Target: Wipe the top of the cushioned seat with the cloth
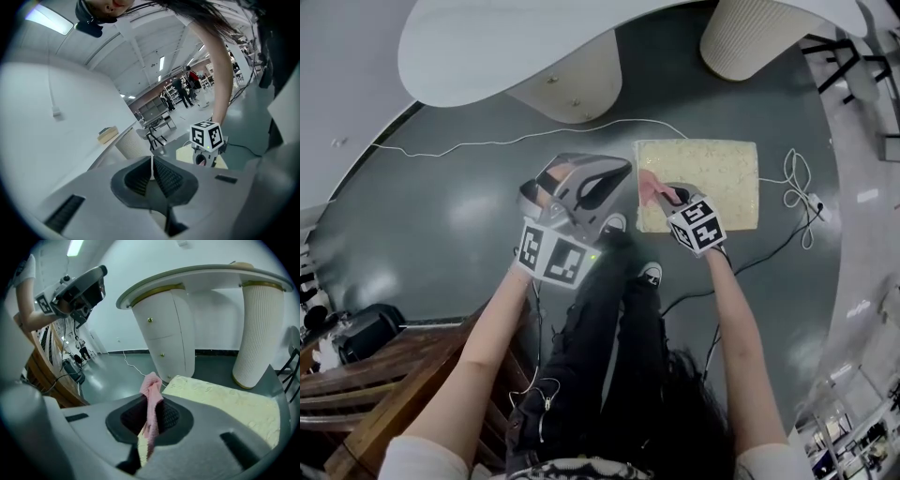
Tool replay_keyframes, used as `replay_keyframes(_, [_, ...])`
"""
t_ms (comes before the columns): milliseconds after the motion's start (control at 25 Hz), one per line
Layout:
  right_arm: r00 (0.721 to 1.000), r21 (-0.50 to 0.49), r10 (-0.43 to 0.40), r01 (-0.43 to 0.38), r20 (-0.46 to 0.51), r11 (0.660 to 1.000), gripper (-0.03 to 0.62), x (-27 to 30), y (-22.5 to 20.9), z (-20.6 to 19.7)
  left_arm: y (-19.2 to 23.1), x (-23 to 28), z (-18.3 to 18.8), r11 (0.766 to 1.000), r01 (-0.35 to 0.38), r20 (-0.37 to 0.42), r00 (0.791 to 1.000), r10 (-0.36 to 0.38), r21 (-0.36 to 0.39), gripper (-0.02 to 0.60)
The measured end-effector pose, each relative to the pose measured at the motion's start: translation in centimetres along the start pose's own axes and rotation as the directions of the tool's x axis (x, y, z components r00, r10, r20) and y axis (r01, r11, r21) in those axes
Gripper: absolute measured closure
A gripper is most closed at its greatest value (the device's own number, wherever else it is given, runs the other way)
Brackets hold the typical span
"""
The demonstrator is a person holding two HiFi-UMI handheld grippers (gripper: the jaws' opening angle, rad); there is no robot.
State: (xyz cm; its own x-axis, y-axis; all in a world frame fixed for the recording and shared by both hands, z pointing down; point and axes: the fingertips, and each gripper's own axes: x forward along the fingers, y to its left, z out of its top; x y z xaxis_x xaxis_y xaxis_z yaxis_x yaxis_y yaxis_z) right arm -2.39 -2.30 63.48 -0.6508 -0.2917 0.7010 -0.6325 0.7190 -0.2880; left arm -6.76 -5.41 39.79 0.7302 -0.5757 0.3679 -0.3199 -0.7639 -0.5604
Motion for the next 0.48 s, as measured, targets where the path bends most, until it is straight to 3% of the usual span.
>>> replay_keyframes(200, [0.998, -0.012, -0.009, 0.009, -0.07, 1.0, 0.585, 1.6, 0.2, -2.2, -0.5, -0.9, -0.8, 1.0, 0.005, -0.013, 1.0, -0.005, -0.007, 0.569])
replay_keyframes(480, [0.99, 0.018, -0.097, 0.099, -0.107, 0.995, 0.585, -0.3, -3.9, -4.9, -1.4, -0.1, -0.7, 1.0, 0.025, -0.007, 1.0, -0.025, -0.001, 0.569])
